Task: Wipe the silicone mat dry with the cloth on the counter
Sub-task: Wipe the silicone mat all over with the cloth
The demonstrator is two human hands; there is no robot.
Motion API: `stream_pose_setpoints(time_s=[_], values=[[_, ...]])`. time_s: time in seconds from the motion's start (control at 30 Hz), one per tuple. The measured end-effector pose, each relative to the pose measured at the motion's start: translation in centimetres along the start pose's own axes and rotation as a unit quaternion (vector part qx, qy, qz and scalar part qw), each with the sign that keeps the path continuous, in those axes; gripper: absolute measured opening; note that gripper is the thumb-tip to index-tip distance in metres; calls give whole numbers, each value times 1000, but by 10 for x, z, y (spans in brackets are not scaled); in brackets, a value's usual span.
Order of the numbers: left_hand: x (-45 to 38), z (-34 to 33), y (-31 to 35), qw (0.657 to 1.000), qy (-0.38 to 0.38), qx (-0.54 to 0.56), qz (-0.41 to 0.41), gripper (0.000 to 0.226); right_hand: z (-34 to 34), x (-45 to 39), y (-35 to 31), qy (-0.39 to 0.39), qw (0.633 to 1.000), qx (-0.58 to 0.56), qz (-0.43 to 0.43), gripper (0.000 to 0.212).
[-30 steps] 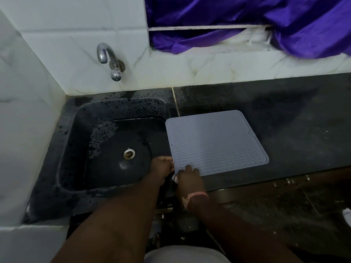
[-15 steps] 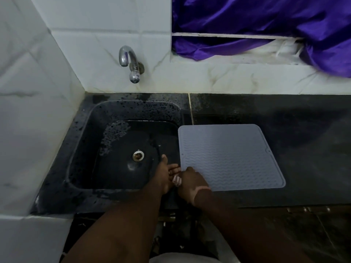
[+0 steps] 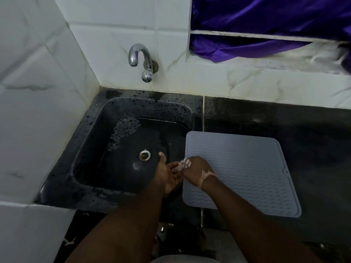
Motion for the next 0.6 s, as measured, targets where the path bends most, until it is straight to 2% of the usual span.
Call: stream_pose_setpoints(time_s=[0.03,0.1,0.17,0.23,0.27,0.33,0.4,0.47,0.53,0.6], values=[[-2,-1,2,1000,-3,1,-4,109,8,-7,-3,46,999,7,12,26],[-7,-4,6,1000,-7,0,-11,109,17,-16,-4,105,990,92,26,15],[-12,-8,11,1000,0,4,-20,109,15,-18,2,86,984,153,25,17],[-17,-9,14,1000,11,4,-19,111,9,-19,6,15,985,170,22,14],[-19,-10,15,1000,13,5,-17,112,9,-21,5,-21,987,156,21,16],[-21,-11,16,1000,7,22,-19,112,16,-32,0,-56,997,58,-1,25],[-24,-13,20,999,-3,45,-26,111,30,-44,-9,8,1000,-4,14,28],[-27,-18,29,998,-11,58,-36,111,42,-60,-14,80,995,34,56,21],[-32,-24,37,997,-15,65,-45,111,47,-70,-14,82,989,114,47,23],[-36,-28,43,996,-13,74,-52,113,42,-74,-11,35,983,175,38,27]])
Point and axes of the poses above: each hand's wrist, its own x-axis away from the middle knuckle, its own z-axis out of the back of the hand, y = z × x, the point moved 3 cm from there along -x, towards the middle knuckle, and after that the axes turned 8 degrees about -x, right-handed, at the moved point
